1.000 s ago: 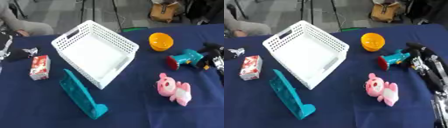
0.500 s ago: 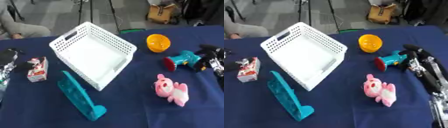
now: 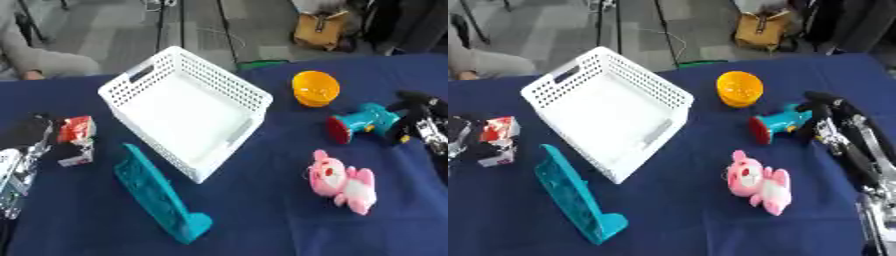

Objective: Pick up objects on the table and place them in the box.

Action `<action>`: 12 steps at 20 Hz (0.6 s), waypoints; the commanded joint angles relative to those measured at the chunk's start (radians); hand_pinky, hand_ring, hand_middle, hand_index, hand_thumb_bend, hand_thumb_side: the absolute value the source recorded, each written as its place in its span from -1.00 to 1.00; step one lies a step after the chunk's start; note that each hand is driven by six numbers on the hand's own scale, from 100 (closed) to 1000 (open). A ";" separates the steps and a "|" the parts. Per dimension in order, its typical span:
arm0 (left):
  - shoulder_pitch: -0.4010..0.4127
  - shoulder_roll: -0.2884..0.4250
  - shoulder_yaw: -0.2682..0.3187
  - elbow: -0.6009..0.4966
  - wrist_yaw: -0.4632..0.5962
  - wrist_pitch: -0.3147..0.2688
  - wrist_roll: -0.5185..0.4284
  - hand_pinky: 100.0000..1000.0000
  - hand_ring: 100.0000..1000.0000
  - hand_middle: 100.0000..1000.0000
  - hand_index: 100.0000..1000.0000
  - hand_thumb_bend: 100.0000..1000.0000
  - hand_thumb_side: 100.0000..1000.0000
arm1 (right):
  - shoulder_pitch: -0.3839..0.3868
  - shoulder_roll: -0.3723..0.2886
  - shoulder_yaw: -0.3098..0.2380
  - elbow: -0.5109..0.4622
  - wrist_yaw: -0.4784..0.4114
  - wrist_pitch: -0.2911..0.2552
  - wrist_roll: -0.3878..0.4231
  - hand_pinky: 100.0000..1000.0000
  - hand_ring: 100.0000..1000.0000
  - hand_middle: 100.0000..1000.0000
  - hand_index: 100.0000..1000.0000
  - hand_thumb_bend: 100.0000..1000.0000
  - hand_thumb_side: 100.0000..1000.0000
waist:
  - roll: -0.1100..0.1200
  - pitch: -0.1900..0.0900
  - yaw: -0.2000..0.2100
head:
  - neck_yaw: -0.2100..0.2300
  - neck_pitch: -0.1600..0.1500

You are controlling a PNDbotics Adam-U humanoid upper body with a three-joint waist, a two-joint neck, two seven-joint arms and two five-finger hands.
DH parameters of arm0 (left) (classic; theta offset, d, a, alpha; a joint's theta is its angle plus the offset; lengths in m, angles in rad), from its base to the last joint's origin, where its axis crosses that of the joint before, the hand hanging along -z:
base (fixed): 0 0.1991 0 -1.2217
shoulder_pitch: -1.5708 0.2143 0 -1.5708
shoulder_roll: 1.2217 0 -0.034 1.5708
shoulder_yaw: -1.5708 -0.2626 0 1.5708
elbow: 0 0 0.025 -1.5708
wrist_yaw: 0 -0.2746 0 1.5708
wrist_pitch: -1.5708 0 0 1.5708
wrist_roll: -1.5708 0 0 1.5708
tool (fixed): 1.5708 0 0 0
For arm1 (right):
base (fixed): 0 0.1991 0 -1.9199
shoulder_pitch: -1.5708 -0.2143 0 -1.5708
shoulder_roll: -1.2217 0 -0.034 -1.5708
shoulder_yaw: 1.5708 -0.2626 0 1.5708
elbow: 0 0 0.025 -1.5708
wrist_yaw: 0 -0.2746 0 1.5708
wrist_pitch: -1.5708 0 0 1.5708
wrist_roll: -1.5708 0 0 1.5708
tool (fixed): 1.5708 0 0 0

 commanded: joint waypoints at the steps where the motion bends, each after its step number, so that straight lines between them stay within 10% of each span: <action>1: -0.018 0.016 0.008 -0.012 0.017 0.015 0.055 0.08 0.12 0.53 0.63 0.32 0.52 | -0.007 -0.013 -0.002 -0.010 -0.004 -0.002 0.003 -0.39 -0.17 0.22 0.62 -1.00 0.24 | -0.001 -0.017 0.000 | -0.003 -0.008; 12: -0.028 0.004 0.004 0.030 -0.007 0.036 0.060 0.06 0.04 0.55 0.67 0.30 0.50 | -0.005 -0.013 -0.001 -0.008 -0.005 -0.004 0.005 -0.39 -0.17 0.22 0.62 -1.00 0.24 | -0.002 -0.017 -0.007 | -0.002 -0.007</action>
